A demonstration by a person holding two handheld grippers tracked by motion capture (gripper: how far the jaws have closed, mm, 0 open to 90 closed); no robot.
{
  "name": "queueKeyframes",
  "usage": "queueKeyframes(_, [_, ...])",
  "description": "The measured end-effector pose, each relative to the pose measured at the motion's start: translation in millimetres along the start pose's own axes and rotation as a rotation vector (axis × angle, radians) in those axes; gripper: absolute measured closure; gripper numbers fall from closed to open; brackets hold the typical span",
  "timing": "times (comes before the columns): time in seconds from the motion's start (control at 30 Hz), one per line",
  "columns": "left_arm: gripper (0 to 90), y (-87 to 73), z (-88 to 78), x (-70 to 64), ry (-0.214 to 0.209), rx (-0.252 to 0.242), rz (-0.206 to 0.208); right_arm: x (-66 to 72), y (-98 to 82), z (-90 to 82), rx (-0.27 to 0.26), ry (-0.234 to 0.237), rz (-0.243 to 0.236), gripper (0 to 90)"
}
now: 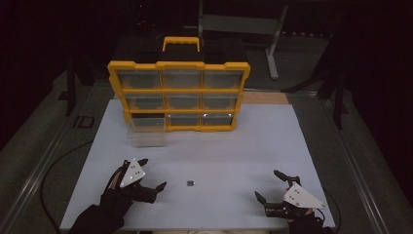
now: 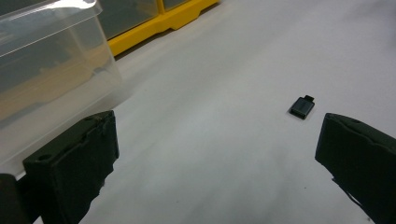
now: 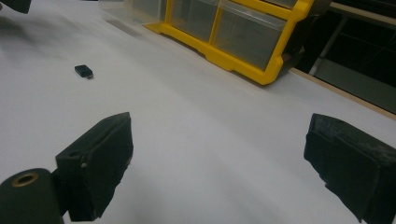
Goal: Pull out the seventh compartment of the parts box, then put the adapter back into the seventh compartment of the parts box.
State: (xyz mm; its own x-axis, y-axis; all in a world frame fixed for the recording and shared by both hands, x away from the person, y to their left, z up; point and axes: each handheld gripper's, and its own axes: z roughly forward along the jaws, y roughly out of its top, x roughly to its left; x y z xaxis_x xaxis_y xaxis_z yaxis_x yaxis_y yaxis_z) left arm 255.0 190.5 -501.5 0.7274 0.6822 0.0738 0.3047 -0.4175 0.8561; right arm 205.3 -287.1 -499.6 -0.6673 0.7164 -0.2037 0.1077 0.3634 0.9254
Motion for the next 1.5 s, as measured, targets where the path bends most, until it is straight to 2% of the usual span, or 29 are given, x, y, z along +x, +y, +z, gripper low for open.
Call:
queueKeyframes(0.27, [0.0, 0.5, -0.8, 2.4, 0.005, -0.002, -0.007, -0.1, -0.2, -0.6, 0.001, -0.002, 0.001, 8.2])
queueKeyframes(0.47, [0.0, 0.4, -4.3, 4.0, 0.011, -0.018, 0.01, 0.4, 0.3, 0.3, 0.001, 0.0, -0.002, 8.3])
queueKeyframes(0.57, [0.0, 1.0, -5.1, 5.2, -0.004, -0.01, -0.015, 0.6, 0.2, 0.5, 0.004, 0.0, -0.003, 8.3])
queueKeyframes(0.63, [0.0, 2.7, -6.3, 4.6, 0.001, -0.006, -0.016, 0.8, 0.4, 0.2, 0.002, -0.001, -0.001, 8.2])
queueKeyframes(0.73, [0.0, 6.3, -8.6, 3.8, -0.011, -0.009, -0.006, 0.6, 0.1, 0.1, 0.003, -0.001, -0.003, 8.2])
queueKeyframes(0.83, [0.0, 11.4, -11.8, 2.1, -0.055, -0.023, -0.004, 0.5, 0.0, 0.2, 0.002, -0.002, -0.001, 8.2])
queueKeyframes(0.87, [0.0, 11.4, -11.8, 2.1, -0.055, -0.023, -0.004, 0.5, 0.0, 0.2, 0.002, -0.002, -0.001, 8.2])
queueKeyframes(0.93, [0.0, 16.0, -16.0, 2.5, -0.089, -0.046, -0.007, 0.5, 0.0, 0.0, 0.002, -0.001, -0.003, 8.2])
queueKeyframes(1.0, [0.0, 23.8, -19.6, 2.3, -0.103, -0.047, -0.007, 0.4, 0.2, 0.0, 0.001, -0.001, -0.002, 8.3])
queueKeyframes(1.13, [1.0, 32.2, -23.3, 3.0, -0.121, -0.049, -0.023, 1.1, 0.2, 0.4, 0.005, -0.001, -0.002, 8.2])
queueKeyframes(1.27, [1.0, 41.9, -27.5, 4.7, -0.132, -0.06, -0.023, 1.0, 0.2, 0.6, 0.005, -0.002, -0.004, 8.2])
queueKeyframes(1.4, [0.9, 51.9, -30.2, 7.0, -0.125, -0.065, 0.008, 1.1, 0.2, 0.7, 0.006, -0.003, -0.003, 8.3])
queueKeyframes(1.5, [0.9, 59.8, -31.5, 8.4, -0.143, -0.068, 0.018, 0.9, 0.3, 0.7, 0.004, -0.003, -0.002, 8.2])
